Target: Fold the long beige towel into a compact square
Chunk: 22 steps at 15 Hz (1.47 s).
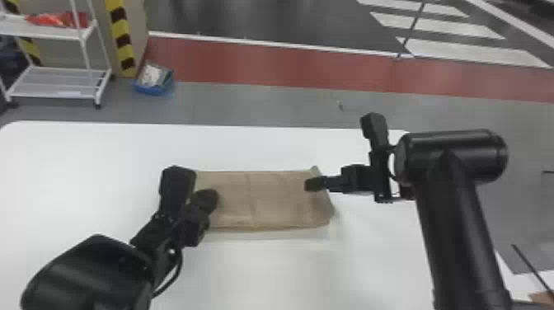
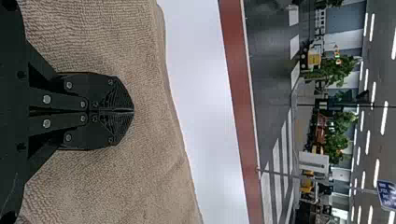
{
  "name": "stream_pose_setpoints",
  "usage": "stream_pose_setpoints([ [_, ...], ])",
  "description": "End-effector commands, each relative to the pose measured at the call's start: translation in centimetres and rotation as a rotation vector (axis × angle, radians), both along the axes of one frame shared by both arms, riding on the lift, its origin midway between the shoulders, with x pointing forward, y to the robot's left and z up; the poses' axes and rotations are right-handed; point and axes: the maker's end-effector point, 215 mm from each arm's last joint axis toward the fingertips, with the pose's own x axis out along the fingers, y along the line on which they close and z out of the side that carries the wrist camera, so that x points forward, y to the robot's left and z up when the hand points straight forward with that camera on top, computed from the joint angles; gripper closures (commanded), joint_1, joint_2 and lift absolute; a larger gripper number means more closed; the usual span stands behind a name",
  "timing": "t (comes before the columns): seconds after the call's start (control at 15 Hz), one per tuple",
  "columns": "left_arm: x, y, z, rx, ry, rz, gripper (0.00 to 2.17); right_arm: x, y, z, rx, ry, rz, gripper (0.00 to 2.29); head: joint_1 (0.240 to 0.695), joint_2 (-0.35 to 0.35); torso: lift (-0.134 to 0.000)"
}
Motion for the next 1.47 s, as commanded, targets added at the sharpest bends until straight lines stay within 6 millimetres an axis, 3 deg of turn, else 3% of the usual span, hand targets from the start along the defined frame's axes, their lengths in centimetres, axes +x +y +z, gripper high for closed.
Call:
stream_pose_setpoints([
  [0.0, -0.2, 0.0, -0.1, 0.000, 0.002, -0.001, 2.00, 0.2, -0.2, -0.3, -0.079, 0.004, 0.020, 0.28, 0.695, -0.201, -0.124],
  [0.53, -1.0, 0.1, -0.3, 0.008, 0.012, -0.008, 2.00, -0.9, 1.5, -2.6, -0.141, 0.054, 0.083, 0.39, 0.695, -0.196, -0.124],
  [1.0, -1.7, 0.2, -1.0, 0.016, 0.032, -0.017, 2.00, -1.1, 3.4, -2.4, -0.072, 0.055, 0.114, 0.99, 0.695, -0.176, -0.124],
  [1.13, -1.9, 0.2, -1.2, 0.017, 0.038, -0.018, 2.00, -1.5, 3.1, -2.6, -0.025, 0.063, 0.096, 1.17, 0.695, -0.171, -0.124],
  [1.4, -2.4, 0.0, -1.5, 0.021, 0.051, -0.027, 2.00, -1.5, 3.8, 0.5, 0.125, 0.002, 0.073, 1.18, 0.695, -0.171, -0.124],
])
